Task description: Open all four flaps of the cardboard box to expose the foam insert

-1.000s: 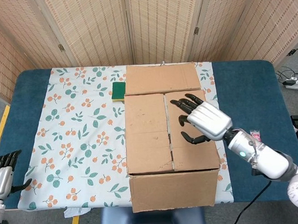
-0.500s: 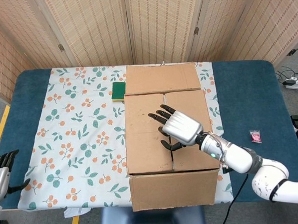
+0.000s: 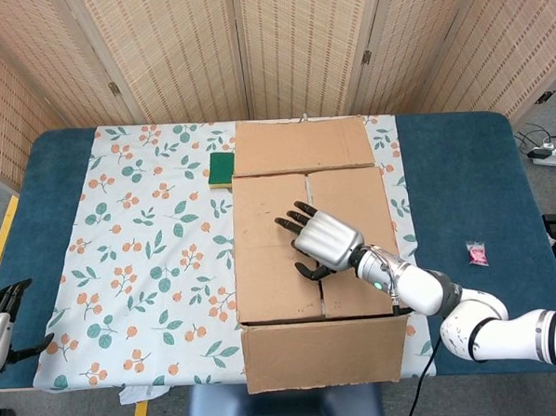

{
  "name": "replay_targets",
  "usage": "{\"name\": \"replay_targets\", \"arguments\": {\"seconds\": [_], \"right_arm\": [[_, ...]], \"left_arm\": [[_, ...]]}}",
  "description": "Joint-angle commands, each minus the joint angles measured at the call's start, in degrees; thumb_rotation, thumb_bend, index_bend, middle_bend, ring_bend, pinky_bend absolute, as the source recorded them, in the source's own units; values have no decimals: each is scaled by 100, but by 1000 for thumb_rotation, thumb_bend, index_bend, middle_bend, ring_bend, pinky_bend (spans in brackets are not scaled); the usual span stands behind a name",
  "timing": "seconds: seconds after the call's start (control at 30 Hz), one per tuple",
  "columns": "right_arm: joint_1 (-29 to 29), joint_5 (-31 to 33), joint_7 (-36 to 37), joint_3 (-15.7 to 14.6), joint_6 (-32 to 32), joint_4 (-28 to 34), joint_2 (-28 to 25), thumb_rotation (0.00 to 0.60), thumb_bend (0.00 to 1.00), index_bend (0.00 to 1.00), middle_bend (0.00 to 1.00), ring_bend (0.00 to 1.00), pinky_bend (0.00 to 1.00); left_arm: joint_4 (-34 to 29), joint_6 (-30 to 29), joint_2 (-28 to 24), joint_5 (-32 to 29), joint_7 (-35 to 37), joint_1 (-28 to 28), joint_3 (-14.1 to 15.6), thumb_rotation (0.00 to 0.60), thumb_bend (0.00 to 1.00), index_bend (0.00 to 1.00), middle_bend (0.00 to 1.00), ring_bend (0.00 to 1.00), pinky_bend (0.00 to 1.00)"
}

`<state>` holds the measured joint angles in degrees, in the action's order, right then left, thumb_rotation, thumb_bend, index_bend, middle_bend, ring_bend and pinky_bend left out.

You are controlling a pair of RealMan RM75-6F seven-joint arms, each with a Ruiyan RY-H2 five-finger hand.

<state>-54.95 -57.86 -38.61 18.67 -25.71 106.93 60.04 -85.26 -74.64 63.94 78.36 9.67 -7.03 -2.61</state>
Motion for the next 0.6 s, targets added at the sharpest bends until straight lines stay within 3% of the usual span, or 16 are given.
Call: {"name": "replay_targets", "arguments": {"seconds": [0.03,0.6], "right_arm": [[-242,255,-72,-318,-209,-59,-9,167,612,503,71,67,0],[-909,715,146,-1191,-637,-128,22,166,612,503,74,68,0]], "left_arm": [[-48,53,-40,100,181,-15,43,600,283,59,130,95,0],[-12,-87,-43,72,127,44,11,600,283,58,130,96,0]]}}
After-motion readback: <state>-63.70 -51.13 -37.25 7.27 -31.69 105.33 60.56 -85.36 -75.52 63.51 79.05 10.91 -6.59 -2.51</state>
